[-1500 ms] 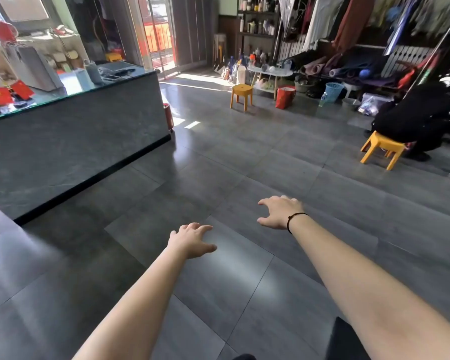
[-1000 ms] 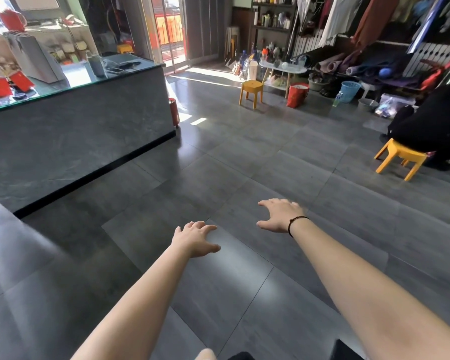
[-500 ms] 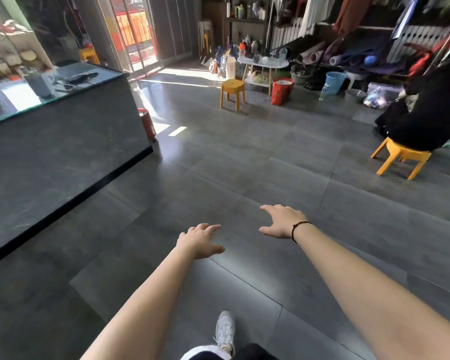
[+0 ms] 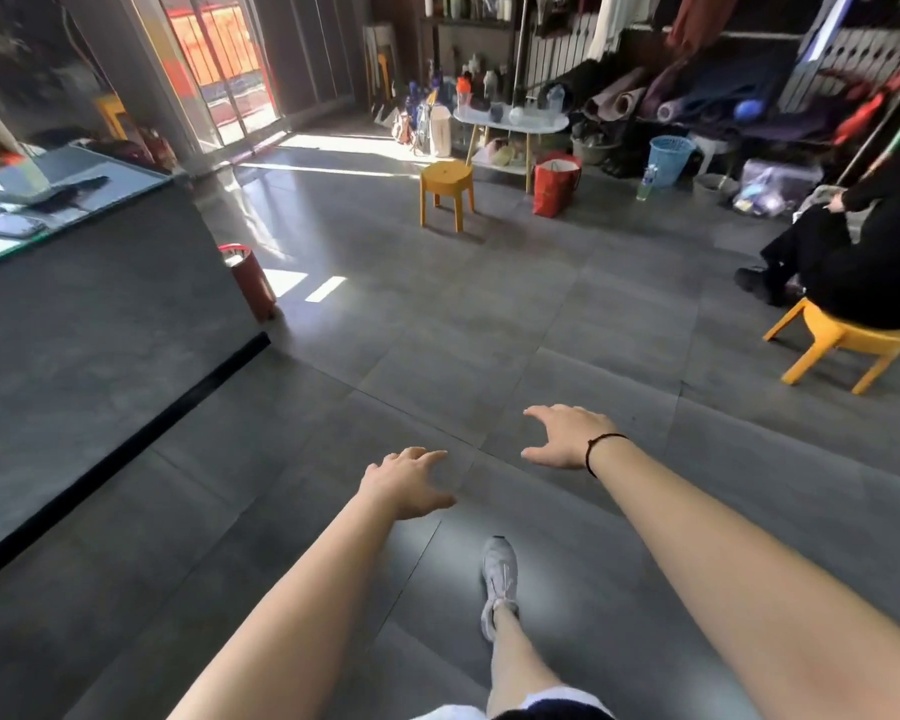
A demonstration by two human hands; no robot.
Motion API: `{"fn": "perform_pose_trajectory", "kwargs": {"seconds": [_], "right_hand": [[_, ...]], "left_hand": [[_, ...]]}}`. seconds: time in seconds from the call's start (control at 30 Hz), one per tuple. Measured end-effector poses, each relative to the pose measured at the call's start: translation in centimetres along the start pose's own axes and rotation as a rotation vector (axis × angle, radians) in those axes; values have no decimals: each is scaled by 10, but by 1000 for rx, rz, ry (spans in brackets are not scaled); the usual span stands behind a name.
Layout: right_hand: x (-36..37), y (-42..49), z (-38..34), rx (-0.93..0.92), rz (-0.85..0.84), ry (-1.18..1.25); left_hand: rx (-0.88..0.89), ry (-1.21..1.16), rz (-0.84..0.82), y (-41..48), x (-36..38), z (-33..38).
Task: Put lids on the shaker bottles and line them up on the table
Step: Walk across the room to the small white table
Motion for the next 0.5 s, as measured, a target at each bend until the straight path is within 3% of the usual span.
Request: {"fn": "perform_pose_trajectory", "kwargs": {"seconds": [0.5], "right_hand": [[-203,320,142,-36,-27,3]], "left_hand": [[-32,15,35,309,-226,105]]}}
Point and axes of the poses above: each hand's wrist, its own y-axis towards the middle knuckle, its own x-axis out of the palm, z = x × y, the point moved 10 cm from there along y, towards the middle knuckle, and after that the axes turned 11 degrees about -x, right-handed, at the moved point
